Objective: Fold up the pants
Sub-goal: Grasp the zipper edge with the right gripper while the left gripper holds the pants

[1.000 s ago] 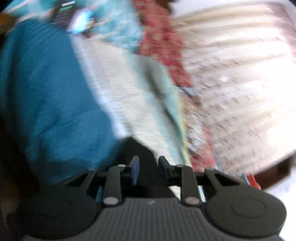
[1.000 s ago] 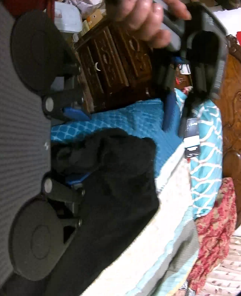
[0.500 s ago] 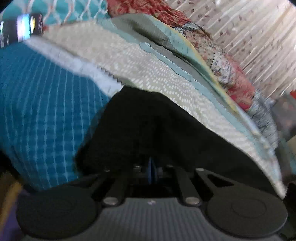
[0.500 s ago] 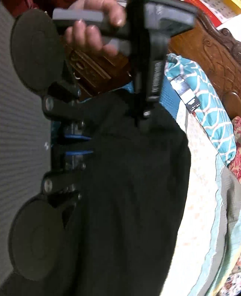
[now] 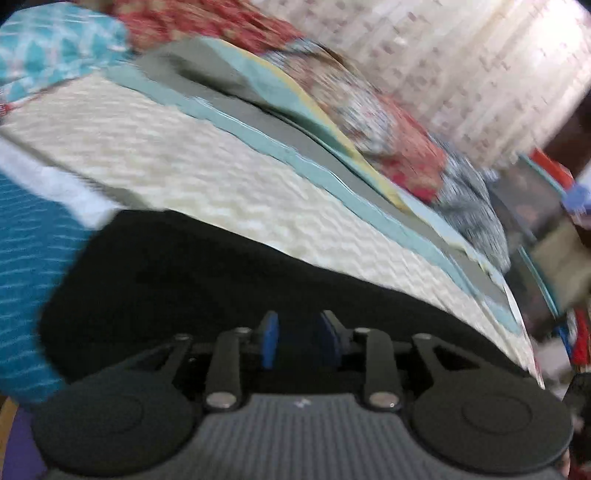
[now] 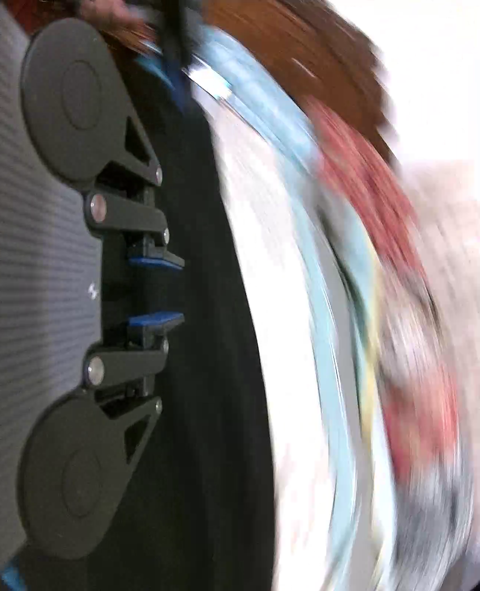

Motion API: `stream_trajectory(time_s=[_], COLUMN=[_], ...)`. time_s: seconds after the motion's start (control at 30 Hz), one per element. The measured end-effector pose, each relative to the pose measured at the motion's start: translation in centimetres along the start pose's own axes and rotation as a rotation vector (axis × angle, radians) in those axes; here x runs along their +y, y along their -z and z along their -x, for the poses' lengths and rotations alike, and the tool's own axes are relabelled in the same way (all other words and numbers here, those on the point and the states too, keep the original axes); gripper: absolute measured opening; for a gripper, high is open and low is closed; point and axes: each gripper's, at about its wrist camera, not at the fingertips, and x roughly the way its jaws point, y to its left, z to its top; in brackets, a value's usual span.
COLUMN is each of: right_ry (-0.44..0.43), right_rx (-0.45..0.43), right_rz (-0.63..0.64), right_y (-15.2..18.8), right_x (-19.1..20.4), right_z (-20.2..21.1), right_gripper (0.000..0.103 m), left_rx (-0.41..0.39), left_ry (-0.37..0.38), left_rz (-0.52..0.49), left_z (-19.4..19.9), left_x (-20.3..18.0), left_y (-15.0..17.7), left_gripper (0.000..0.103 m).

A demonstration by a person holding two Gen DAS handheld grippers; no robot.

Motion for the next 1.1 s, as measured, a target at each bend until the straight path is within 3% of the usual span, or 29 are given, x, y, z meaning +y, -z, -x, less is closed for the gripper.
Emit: stream_trajectory(time_s=[0.13,0.2,0.23,0.3,0.33,0.37,0.43,0.5,0.6,0.73,0.83,0.9,1.0,1.03,1.07,1.1], right_ry=[0.314,0.539,0.564,0.533,0.532,0.498,0.501,0.451,0.38,0.37,0.394,0.415,0.421,0.419,0.408,0.394], right_rx=[-0.103,-0.175,-0.247,-0.401,-0.437,-0.475,-0.539,-0.581,-0.62,-0.596,-0.57,-0.545,-0.522,-0.513,-0.499,-0.49], right_rz=[-0.214,-0.332,-0.457,-0.679,-0.715,-0.735,-0.762,-0.779,-0.8,-0.749,-0.703,-0.685,-0.675,-0.666,-0.655,-0.642], right_y=[0.7,2.0,3.1,5.9,6.8,7.6,8.7,9.6,10.2,8.2,6.8,6.6,6.1,6.1,5.8,5.5], right_x=[-12.0,-17.5,-20.1,-23.7,-24.4,-24.8,-24.7,-25.0,-25.8,-26.2,-26.6,-27.1,-27.8,-27.6,-27.4,-27.2], right_z=[4.1,7.3,10.1,15.4,17.1,18.4,19.7,20.2,20.1,18.5,17.7,16.8,15.9,16.1,16.1,16.2], right_gripper=[0.025,0.003,0.0,0.001,0.001,0.02,0.041,0.041,0.044,0.05,0.055,0.055,0.051,0.034,0.026,0.025], left_rx=[0.152,0.245,0.226,0.238,0.249,0.259,0.276,0.276,0.31,0.396,0.447,0.462,0.464,0.466,0.467,0.466], left_ry=[0.006,-0.066,-0.074,-0.09,-0.098,-0.103,-0.077,-0.029,0.051,0.135,0.128,0.092,0.101,0.103,0.103,0.105], left_rz=[-0.072,-0.081,-0.085,-0.1,-0.102,-0.096,-0.093,-0.127,-0.184,-0.255,-0.321,-0.316,-0.289,-0.282,-0.276,-0.27], left_z=[-5.6,-8.2,-8.3,-8.1,-8.0,-7.9,-7.9,-8.5,-10.5,-13.6,-15.9,-17.1,-17.4,-17.3,-17.1,-16.9], left_x=[-3.0,-3.1,-3.2,-3.8,-4.1,-4.6,-5.9,-8.3,-12.5,-17.1,-19.1,-19.4,-19.2,-19.0,-18.7,-18.5], left_y=[1.9,3.4,3.7,3.5,3.3,3.1,2.6,2.5,3.1,4.9,6.8,7.6,7.4,7.3,7.2,7.1], left_gripper=[0.029,0.028,0.028,0.029,0.03,0.032,0.033,0.035,0.035,0.035,0.037,0.038,0.038,0.037,0.037,0.037])
